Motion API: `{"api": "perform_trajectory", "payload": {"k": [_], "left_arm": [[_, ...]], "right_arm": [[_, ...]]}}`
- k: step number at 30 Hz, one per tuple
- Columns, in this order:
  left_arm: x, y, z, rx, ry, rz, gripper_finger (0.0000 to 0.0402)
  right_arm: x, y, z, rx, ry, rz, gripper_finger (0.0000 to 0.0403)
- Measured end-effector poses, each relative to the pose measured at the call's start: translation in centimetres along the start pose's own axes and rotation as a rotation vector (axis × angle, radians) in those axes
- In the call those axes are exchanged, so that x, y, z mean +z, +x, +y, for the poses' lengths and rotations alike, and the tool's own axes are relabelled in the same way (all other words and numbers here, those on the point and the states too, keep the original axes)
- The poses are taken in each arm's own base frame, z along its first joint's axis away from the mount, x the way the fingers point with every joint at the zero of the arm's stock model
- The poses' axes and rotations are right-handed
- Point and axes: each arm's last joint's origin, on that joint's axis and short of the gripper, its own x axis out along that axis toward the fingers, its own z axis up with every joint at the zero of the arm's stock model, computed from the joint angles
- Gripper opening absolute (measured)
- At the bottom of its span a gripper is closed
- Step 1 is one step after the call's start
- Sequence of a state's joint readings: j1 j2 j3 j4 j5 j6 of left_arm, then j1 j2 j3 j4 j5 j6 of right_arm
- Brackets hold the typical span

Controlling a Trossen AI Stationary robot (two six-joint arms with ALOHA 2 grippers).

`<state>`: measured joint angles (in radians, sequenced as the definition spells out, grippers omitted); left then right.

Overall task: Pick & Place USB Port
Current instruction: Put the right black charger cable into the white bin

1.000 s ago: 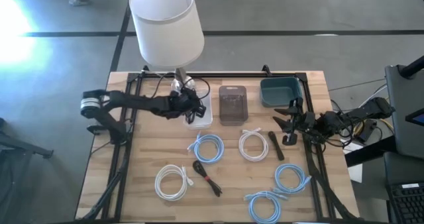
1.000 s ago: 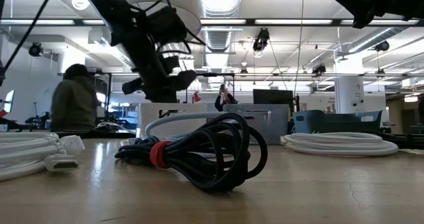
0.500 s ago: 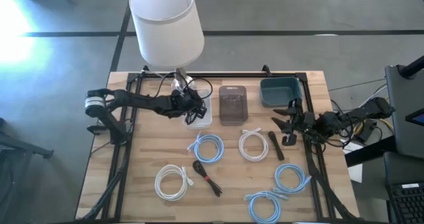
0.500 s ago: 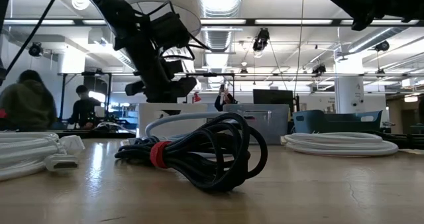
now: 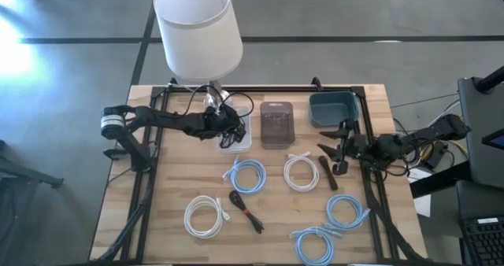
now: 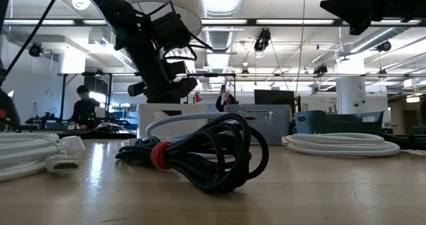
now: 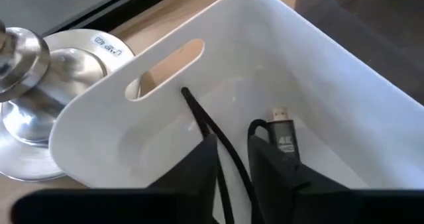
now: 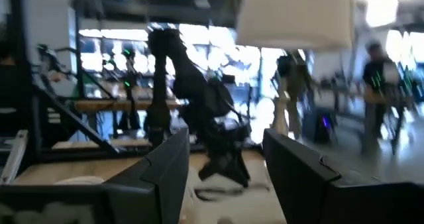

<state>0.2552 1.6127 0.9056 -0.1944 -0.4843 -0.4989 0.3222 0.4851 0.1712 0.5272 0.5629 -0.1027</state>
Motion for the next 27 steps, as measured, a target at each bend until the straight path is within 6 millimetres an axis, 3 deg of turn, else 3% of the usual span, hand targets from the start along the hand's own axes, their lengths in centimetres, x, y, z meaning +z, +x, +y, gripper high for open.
{"api": "perform_trajectory", "payload": {"k": [5, 11, 21, 27], "left_arm": [[0.1, -0.2, 0.0, 0.000, 0.037, -0.004, 0.0136], [1.5, -1.2, -0.2, -0.026, 0.062, -0.056, 0.0142], [2.0, -1.9, -0.3, -0.039, 0.066, -0.077, 0.0142], [2.1, -1.9, -0.3, -0.040, 0.065, -0.078, 0.0142]], "right_arm": [[0.7, 0.7, 0.1, -0.117, 0.128, 0.259, 0.0192], [0.5, 0.0, -0.4, -0.339, 0.313, 0.651, 0.0192], [-3.7, -0.1, 0.8, -0.489, 0.438, 1.108, 0.0192], [-5.6, 0.1, 1.4, -0.508, 0.418, 1.262, 0.0191]]}}
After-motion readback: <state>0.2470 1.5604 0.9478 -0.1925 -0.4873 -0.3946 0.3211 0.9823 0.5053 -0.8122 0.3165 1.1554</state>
